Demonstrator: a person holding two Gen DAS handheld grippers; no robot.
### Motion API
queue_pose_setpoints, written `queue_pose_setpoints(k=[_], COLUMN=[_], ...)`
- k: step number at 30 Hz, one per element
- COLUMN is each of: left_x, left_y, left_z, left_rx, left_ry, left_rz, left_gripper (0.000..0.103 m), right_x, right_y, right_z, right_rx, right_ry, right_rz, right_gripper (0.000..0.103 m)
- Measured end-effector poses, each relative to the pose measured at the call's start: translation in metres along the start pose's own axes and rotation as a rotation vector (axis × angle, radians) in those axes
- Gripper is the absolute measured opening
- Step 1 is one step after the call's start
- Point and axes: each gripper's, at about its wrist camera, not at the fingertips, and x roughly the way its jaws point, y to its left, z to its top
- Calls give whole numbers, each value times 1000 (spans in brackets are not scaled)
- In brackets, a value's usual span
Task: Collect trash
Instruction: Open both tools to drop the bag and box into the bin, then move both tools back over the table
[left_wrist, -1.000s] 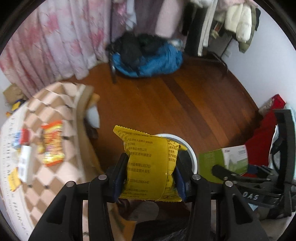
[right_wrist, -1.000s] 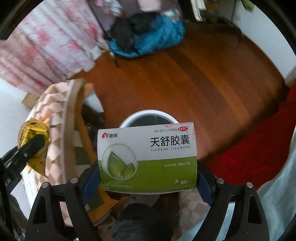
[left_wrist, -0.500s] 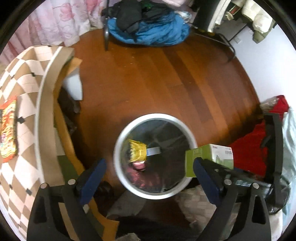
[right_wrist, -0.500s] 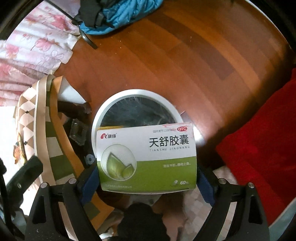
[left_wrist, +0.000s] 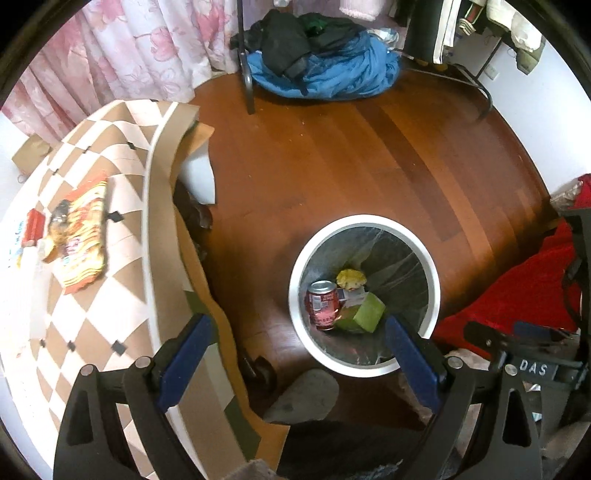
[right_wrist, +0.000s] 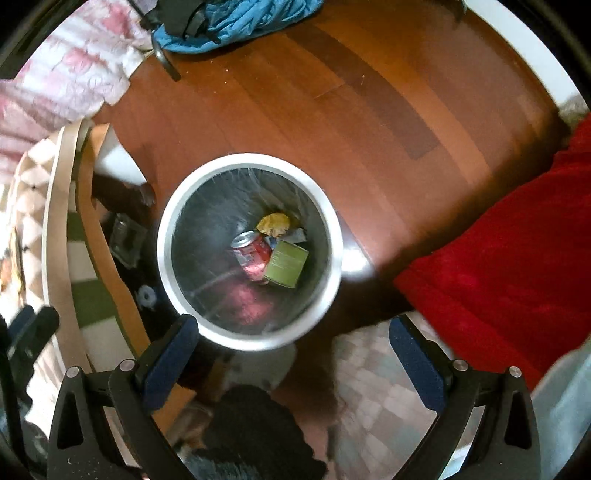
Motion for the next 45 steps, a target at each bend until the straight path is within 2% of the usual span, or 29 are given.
queue_pose_setpoints(k=[4,12,23,29,34,37,41,45], left_x=[-11,-48,-127,-170,-191,-193,-180,-153], left_y=[1,-2,13,42,91,136,211,294], left_z=[0,-2,-16,-22,-27,-37,-53,-81], left_rx=[6,17,6,-28,-99,-154,-255,-372], left_ry=[-21,-88,-240,-323,-365,-374,-347,-278], left_rz=[6,5,-15,-5,23,73,172,270], left_gripper=[96,96,96,96,96,96,96,96], right_x=[-17,-53,-147,-194,-219,-219,-194,-157], right_y=[0,0,23,54,97,141,208,283], right_z=[-14,-37,-71,-87,-99,-107,-111,-114], right_rx=[-21,-23,-39,-54,-89,-135,-193,-251], right_ry=[-20,-61,-215,-300,-343,-340,-280,-201], right_rz=[-26,-11,39,80,137,184,245,314], right_gripper=[103,103,103,103,103,103,103,103])
